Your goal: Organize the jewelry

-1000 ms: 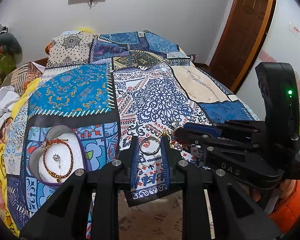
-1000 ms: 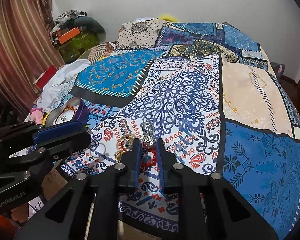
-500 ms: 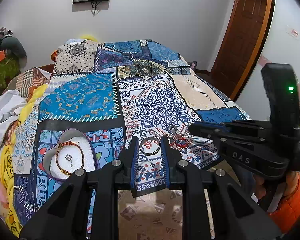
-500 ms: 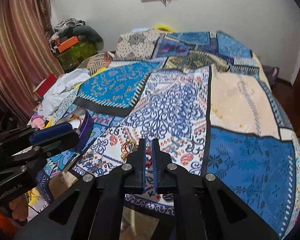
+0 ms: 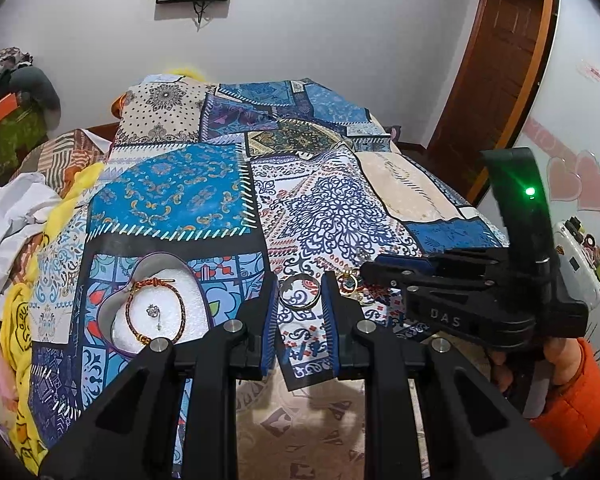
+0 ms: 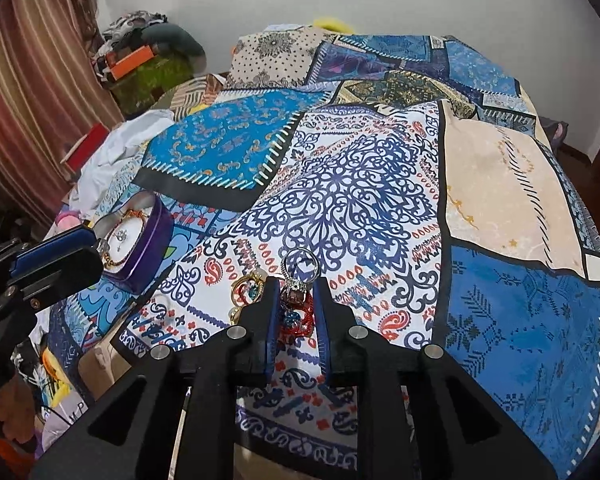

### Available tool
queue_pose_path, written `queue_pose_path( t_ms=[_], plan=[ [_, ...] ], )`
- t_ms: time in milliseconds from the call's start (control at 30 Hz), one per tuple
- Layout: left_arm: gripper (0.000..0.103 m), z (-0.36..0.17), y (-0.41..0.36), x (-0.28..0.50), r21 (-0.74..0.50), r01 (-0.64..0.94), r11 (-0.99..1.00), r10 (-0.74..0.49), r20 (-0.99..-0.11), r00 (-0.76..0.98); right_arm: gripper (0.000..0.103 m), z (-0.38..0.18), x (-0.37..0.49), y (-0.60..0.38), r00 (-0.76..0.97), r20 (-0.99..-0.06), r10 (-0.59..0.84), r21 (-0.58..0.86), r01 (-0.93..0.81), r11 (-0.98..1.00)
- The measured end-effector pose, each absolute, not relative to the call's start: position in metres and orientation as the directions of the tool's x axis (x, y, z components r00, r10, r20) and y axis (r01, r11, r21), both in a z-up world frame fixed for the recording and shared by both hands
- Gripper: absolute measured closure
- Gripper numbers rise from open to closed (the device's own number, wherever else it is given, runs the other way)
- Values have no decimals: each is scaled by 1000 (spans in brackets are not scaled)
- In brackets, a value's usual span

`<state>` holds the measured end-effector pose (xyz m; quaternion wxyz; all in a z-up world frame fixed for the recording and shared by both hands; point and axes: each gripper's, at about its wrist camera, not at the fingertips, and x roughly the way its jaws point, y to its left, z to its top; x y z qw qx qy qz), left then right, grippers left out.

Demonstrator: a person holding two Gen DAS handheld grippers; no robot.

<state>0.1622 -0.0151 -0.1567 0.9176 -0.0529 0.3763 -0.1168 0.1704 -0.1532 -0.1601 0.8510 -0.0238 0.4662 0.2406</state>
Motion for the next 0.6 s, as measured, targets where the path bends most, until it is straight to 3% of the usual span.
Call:
queue_pose_path(
  t_ms=[600],
  plan=[
    [82, -140, -7, 152, -174, 152, 973, -229, -650, 725, 93, -108, 152, -149, 566, -699, 438, 170, -463, 870]
  ],
)
